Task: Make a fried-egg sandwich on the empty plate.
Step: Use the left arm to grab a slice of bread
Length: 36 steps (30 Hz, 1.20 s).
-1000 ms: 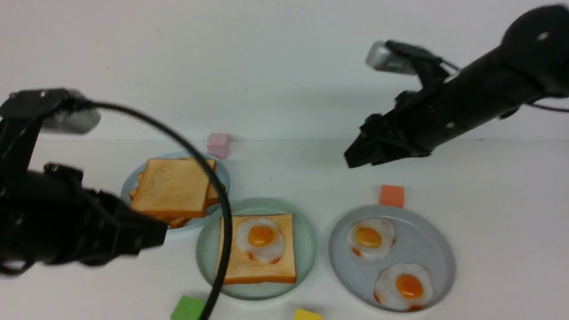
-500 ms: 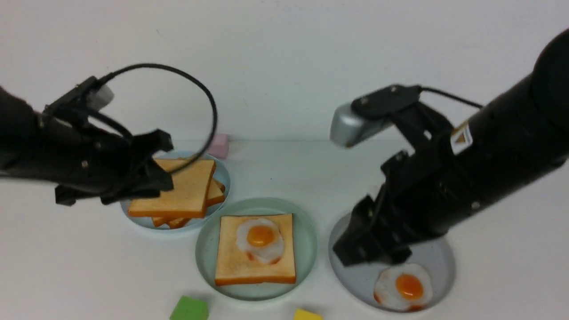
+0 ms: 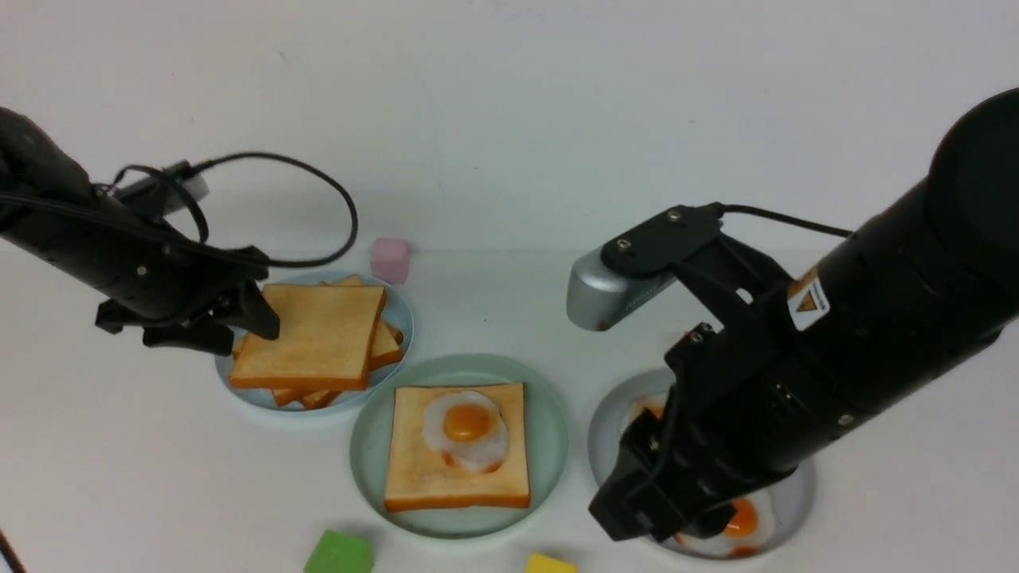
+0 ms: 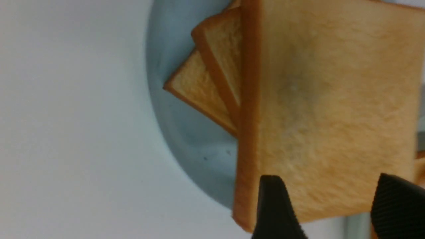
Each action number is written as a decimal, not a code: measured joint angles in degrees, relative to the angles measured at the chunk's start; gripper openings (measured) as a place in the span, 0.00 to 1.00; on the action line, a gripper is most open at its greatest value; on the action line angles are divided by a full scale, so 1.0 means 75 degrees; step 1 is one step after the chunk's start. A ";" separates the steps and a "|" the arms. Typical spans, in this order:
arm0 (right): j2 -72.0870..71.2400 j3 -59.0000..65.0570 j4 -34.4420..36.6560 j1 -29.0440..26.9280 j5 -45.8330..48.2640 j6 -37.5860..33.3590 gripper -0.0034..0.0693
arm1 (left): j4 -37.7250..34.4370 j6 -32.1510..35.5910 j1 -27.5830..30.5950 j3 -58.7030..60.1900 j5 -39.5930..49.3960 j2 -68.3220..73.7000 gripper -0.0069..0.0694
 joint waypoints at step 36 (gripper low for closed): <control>-0.0002 0.0000 0.0027 0.0000 0.0367 0.0021 0.58 | 0.0416 0.0250 0.0017 -0.0055 -0.0170 0.0201 0.58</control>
